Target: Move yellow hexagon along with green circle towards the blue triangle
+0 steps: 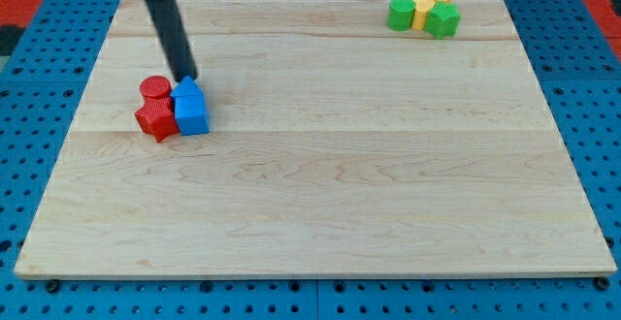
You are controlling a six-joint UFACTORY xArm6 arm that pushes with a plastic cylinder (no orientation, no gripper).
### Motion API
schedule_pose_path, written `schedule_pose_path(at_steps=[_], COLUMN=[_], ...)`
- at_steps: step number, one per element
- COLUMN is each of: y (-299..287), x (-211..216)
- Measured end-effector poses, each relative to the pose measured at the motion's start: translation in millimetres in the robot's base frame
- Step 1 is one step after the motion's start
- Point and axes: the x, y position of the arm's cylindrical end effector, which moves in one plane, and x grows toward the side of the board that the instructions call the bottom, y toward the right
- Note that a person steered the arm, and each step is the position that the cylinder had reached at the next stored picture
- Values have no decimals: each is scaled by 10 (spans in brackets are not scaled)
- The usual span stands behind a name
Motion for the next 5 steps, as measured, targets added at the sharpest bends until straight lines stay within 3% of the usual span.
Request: schedule_pose_path(at_steps=[1, 2, 3, 4, 5], y=[1248, 2222, 3022, 3841, 4193], x=[-235, -60, -166, -468, -1158])
